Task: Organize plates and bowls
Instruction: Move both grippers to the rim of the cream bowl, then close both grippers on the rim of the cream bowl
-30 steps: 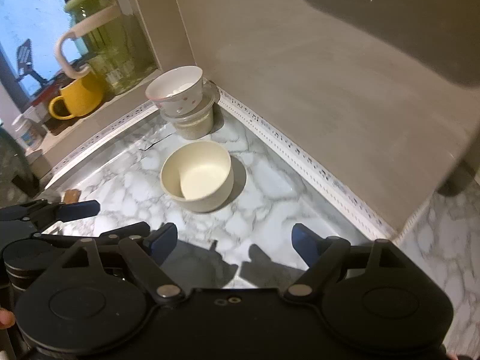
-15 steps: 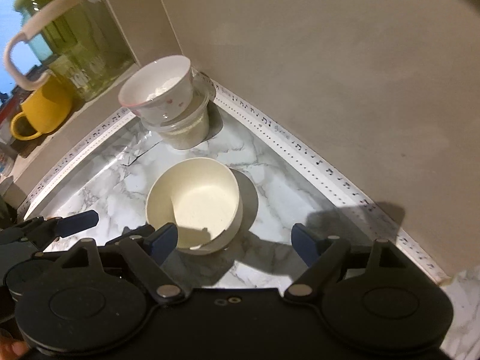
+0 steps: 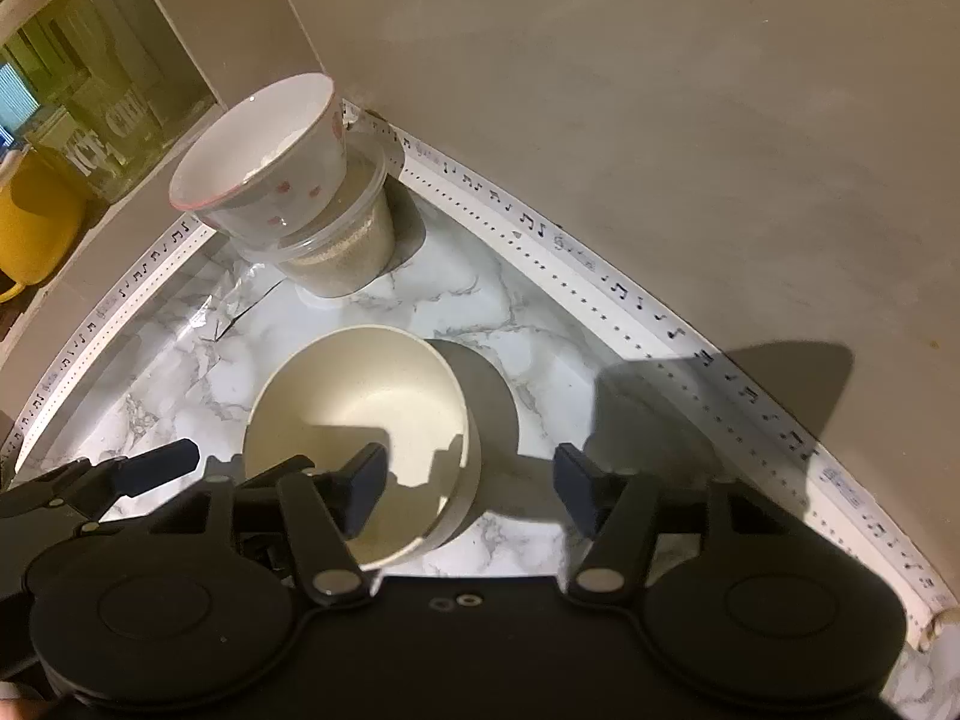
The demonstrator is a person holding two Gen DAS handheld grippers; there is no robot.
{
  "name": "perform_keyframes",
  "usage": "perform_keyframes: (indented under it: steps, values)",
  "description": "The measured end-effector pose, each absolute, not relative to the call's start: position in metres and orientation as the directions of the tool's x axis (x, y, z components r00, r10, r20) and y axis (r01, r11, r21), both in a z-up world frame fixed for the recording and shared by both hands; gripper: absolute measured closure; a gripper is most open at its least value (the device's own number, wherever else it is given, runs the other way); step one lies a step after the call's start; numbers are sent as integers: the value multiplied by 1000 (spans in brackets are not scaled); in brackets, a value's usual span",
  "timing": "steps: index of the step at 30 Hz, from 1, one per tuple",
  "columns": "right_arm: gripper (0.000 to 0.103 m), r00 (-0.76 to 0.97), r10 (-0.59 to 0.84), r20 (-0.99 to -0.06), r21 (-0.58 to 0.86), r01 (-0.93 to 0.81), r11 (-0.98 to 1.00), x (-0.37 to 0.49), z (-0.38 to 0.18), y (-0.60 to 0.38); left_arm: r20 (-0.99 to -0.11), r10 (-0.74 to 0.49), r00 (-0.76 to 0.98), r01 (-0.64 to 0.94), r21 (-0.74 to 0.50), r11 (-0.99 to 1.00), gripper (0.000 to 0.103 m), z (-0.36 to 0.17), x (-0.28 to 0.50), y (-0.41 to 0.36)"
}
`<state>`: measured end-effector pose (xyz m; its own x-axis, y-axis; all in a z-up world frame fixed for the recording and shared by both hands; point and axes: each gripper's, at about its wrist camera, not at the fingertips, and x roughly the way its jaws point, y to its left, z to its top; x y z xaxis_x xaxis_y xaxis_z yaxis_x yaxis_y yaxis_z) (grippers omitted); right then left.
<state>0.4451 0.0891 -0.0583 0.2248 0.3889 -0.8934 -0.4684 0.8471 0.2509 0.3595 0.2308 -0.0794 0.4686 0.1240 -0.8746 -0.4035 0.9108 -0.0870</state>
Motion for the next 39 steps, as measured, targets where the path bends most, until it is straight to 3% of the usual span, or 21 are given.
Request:
perform_keyframes:
  steps: [7,9,14,16,20,22,30,39]
  values:
    - [58,216,381,-899,247,-469,848,451,-66,94,-881,128,455,-406,-78,910,25,-90,367,235]
    - [70,215,374,-902,239,-471,849,451,-68,95,-880,129,457,-402,-74,913,35,-91,368,235]
    - [83,206,368,-907,238,-469,850,452,-74,95,-883,124,453,-410,-83,908,55,-94,370,236]
    - [86,207,372,-905,241,-473,848,450,-73,96,-885,120,450,-408,-84,909,65,-95,370,237]
    - [94,204,383,-901,250,-479,842,446,-70,97,-884,116,453,-395,-82,915,75,-93,369,234]
    - [94,206,383,-901,244,-489,837,443,-68,99,-883,122,453,-380,-67,923,86,-92,369,230]
    - [96,226,374,-899,215,-516,829,427,-55,92,-886,118,448,-366,-61,929,93,-80,360,221]
    - [97,244,392,-887,227,-508,831,410,-30,63,-874,98,475,-293,-52,955,94,-48,338,197]
